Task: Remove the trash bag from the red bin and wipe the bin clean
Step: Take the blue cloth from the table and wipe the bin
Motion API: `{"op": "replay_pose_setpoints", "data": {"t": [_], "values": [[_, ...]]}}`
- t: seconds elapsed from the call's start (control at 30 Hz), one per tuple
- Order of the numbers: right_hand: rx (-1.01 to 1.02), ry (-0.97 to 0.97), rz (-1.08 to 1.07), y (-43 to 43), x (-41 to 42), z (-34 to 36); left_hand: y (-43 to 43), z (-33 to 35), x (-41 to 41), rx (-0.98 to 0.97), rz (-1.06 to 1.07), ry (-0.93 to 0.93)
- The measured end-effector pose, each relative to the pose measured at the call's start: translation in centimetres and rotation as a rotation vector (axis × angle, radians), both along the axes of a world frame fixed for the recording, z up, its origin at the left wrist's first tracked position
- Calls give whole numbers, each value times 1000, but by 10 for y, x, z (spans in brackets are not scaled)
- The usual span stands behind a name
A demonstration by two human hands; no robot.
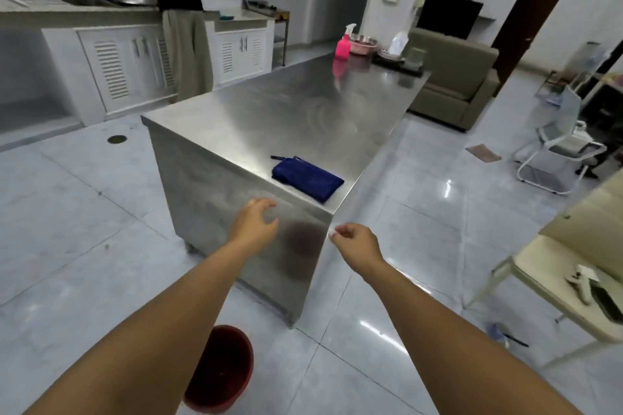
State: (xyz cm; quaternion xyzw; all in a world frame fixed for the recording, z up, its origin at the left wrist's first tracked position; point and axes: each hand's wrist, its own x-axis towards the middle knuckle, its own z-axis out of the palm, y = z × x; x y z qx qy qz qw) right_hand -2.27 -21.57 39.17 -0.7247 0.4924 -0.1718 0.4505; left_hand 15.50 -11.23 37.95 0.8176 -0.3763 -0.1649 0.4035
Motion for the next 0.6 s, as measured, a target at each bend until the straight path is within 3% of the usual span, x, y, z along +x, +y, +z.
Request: {"op": "replay_pose_setpoints", "data": {"t": [0.33, 0.47, 0.6], "values": [[-229, 281, 290, -150, 99, -18, -161, -21, 103, 448, -146, -666], [-339, 455, 472, -192, 140, -36, -212, -44, 136, 592, -334, -789], [-398, 614, 621, -212, 161, -59, -238, -67, 141, 687, -432, -748]]}}
